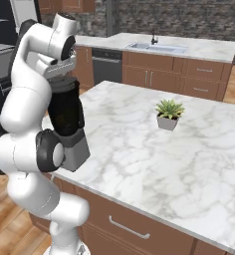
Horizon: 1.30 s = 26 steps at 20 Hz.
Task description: Grab the lemon and lime from the fridge, place them in the blender, close the lid, and turn on the blender to create a marinade.
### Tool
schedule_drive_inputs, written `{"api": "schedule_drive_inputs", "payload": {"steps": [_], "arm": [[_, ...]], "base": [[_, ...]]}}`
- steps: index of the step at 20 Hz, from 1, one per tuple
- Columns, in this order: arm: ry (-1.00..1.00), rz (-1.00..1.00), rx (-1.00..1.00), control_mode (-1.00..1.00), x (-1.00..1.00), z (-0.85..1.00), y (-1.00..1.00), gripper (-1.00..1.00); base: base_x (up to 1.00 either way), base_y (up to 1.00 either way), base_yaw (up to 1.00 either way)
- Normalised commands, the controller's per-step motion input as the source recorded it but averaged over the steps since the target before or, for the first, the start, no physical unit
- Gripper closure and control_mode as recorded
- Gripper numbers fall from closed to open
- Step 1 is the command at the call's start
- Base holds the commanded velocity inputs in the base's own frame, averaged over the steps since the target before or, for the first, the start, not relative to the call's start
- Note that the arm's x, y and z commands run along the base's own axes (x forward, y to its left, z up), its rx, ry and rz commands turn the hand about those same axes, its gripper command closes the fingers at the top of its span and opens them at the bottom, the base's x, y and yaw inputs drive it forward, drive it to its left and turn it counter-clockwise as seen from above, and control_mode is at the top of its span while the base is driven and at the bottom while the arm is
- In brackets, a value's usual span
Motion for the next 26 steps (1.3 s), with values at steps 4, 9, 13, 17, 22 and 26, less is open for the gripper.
{"api": "schedule_drive_inputs", "payload": {"steps": [4,9,13,17,22,26], "arm": [[-0.13,-0.03,0.00,-1.00,-0.17,-0.41,0.00,1.00],[-0.20,-0.05,0.02,-1.00,-0.20,-0.64,0.00,1.00],[-0.09,-0.07,0.12,-1.00,-0.03,-0.68,-0.01,1.00],[0.00,-0.08,0.23,-1.00,0.08,-0.50,0.00,1.00],[0.00,-0.10,0.22,-1.00,0.14,-0.43,0.00,1.00],[0.00,-0.07,0.04,-1.00,0.00,-0.62,0.09,1.00]], "base": [[0.00,0.00,0.00],[0.00,0.00,0.00],[0.00,0.00,0.00],[0.00,0.00,0.00],[0.00,0.00,0.00],[0.00,0.00,0.00]]}}
